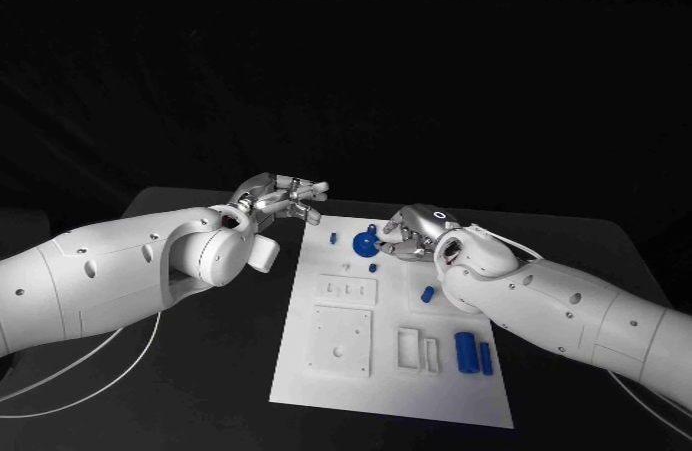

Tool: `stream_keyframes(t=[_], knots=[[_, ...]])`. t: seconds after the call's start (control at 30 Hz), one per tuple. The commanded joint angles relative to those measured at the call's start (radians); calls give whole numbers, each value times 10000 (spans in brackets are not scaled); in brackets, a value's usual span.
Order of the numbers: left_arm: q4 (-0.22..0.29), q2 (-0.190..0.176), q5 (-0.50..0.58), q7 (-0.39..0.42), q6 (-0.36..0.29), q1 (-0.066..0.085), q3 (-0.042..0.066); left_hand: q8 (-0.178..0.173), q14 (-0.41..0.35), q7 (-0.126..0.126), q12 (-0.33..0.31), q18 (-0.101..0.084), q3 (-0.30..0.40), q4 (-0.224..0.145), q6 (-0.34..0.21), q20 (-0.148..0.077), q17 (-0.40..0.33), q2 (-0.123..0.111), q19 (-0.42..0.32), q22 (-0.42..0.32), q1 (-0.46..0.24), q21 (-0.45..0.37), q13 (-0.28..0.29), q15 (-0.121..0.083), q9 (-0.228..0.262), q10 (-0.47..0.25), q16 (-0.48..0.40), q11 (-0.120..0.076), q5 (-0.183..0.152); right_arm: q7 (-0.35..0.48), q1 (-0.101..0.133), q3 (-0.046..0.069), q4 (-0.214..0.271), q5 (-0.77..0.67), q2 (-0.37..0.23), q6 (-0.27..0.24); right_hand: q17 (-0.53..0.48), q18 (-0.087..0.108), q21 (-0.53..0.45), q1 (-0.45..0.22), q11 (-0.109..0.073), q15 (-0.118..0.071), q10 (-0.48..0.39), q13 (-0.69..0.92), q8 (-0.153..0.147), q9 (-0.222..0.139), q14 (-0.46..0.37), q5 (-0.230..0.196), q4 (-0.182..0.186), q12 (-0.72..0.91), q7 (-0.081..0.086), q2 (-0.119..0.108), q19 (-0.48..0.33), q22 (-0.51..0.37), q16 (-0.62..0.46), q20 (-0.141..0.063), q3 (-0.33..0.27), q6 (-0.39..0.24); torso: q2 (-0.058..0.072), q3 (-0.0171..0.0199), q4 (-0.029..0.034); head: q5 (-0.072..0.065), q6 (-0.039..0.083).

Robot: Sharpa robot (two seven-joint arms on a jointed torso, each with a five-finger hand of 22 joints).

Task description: Assemble the parts on the task board

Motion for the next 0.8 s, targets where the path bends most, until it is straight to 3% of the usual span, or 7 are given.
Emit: stream_keyframes(t=[0.03, 0.17, 0.2, 0.27, 0.43, 0.6, 0.8], knots=[[-9, -15, -22, 62, 132, 4, 8, -2, -57, -17, 13, -14, 15, -32, -39, -34, -10, -3, -77, -33, 5, 34, 17, 8, 12, -51, -10, -12, 62, 261, -2, 162, 207, 1156, -238, -1030, -28, -4, -22, 221, 31, 74, 17, -9, -20, -9, -23, -333, 36, 8, 28, -43, 562, 1144, -45, 83, -380, -130, -27, -9, -54, 20, 6], [-45, -45, -32, 75, 120, 4, 8, -2, -79, -17, 14, -21, 14, -33, -18, -31, -14, -1, -99, -42, 5, 27, 17, 12, 12, 30, -20, -21, 61, 705, -12, 540, 547, 2216, -727, -1110, -34, 9, -9, 985, 64, 96, 19, 12, -22, -8, -34, -211, 101, 52, 42, 146, 557, 1151, -14, 109, -1869, -204, -58, 2, -90, 10, 41], [-55, -52, -34, 81, 117, 4, 8, -2, -79, -17, 14, -21, 14, -33, -18, -31, -14, -1, -99, -42, 5, 27, 17, 12, 12, 30, -20, -21, 61, 828, -13, 640, 635, 2473, -867, -1053, -13, 12, 19, 1304, 61, 98, 15, 21, -23, -8, -35, 127, 76, 64, 44, 275, 557, 1156, 20, 108, -2594, -212, -61, 6, -100, 17, 55], [-76, -63, -36, 89, 113, 4, 9, -2, -79, -17, 14, -21, 14, -33, -18, -31, -14, -1, -99, -42, 5, 27, 17, 12, 12, 30, -20, -21, 61, 1034, -14, 801, 756, 2864, -1096, -902, -10, 8, 41, 1550, 55, 98, 15, 34, -25, -10, -34, 108, -37, 79, 59, 325, 556, 1161, 29, 112, -2818, -210, -72, 20, -130, 17, 84], [-147, -106, -43, 101, 125, 4, 8, -1, -78, -15, 13, -23, 13, -42, -12, -34, -12, -1, -101, -44, 15, 33, 16, 9, 13, 54, -15, -27, 63, 1969, -15, 1179, 789, 3711, -1780, 177, 64, -11, 87, 2369, 63, 102, -20, 59, -28, -14, -50, 348, -1439, 85, 81, 658, 498, 1174, 84, 123, -2967, -89, -109, 68, -236, 24, 132], [-206, -116, -70, 91, 209, -4, 7, 3, -76, 2, 16, -26, 3, -55, 37, -37, -7, 23, -105, -46, 22, 47, 17, 7, 15, 273, -5, -47, 54, 2691, -24, 1274, 381, 3930, -2104, 1019, 110, -60, 197, 2576, 54, 109, -55, 87, -33, -19, -76, 680, -2228, 95, 79, 803, 440, 1198, 81, 119, -2959, 34, -107, 107, -275, -35, 161], [-271, -103, -94, 90, 268, -39, 6, -1, -78, 3, 14, -27, 1, -57, 48, -37, -6, 36, -110, -47, 24, 47, 16, 6, 13, 301, -3, -51, 59, 3301, -114, 1305, -195, 3759, -2247, 1586, 106, -89, 273, 2740, 71, 124, -91, 81, -34, -23, -105, 771, -2586, 70, 100, 819, 395, 1209, 41, 134, -2971, -11, -121, 189, -344, -60, 174]])
